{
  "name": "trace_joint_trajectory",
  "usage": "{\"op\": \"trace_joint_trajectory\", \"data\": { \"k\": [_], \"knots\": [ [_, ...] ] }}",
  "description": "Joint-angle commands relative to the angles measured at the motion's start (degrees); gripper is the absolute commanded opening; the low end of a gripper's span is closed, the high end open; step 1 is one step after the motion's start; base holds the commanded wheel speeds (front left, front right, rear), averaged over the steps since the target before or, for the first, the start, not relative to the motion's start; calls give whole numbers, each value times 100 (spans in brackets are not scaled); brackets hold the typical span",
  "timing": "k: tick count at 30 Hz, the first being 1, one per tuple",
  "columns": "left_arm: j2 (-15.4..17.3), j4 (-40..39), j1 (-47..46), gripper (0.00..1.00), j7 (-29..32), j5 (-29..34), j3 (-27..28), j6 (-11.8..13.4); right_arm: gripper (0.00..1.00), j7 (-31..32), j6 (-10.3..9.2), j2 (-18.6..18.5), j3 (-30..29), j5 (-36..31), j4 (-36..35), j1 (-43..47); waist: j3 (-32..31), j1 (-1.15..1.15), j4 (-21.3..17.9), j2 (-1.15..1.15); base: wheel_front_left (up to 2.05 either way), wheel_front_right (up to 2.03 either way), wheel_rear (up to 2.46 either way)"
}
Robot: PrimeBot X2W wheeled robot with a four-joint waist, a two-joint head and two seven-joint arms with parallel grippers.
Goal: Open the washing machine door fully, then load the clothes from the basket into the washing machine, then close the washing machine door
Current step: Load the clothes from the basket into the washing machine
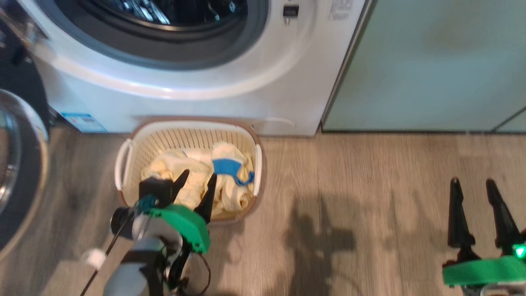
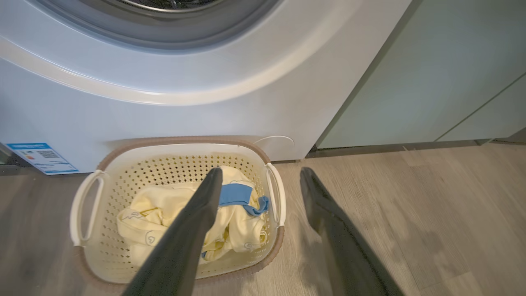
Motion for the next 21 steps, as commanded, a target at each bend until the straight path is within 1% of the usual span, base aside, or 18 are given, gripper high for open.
{"op": "trace_joint_trajectory", "data": {
  "k": [1, 7, 12, 14, 16, 21],
  "knots": [
    [33, 87, -344, 100, 3, -57, 114, -32, 100, -56, 25, -75, 133, 39, -220, -228, 384, -1, -131, 0, 0, 0, 0],
    [-9, 1435, -1280, 100, 111, -215, -37, -196, 100, -56, 25, -75, 217, 203, -287, -611, 1110, -1, -370, 0, 0, 0, 0],
    [16, 2326, -1895, 100, 186, -400, -76, -292, 100, -56, 25, -75, 306, 351, -293, -912, 1670, -1, -610, 0, 0, 0, 0],
    [55, 2628, -2104, 100, 259, -510, -60, -317, 100, -56, 25, -75, 340, 417, -323, -1008, 1909, -1, -705, 0, 0, 0, 0],
    [69, 2776, -2199, 100, 309, -594, -23, -325, 100, -56, 25, -75, 353, 447, -344, -1060, 2016, -1, -747, 0, 0, 0, 0],
    [297, 3310, -2659, 100, 373, -784, 31, -348, 100, -56, 25, -75, 429, 614, -413, -1300, 2578, -1, -998, 0, 0, 0, 0]
  ]
}}
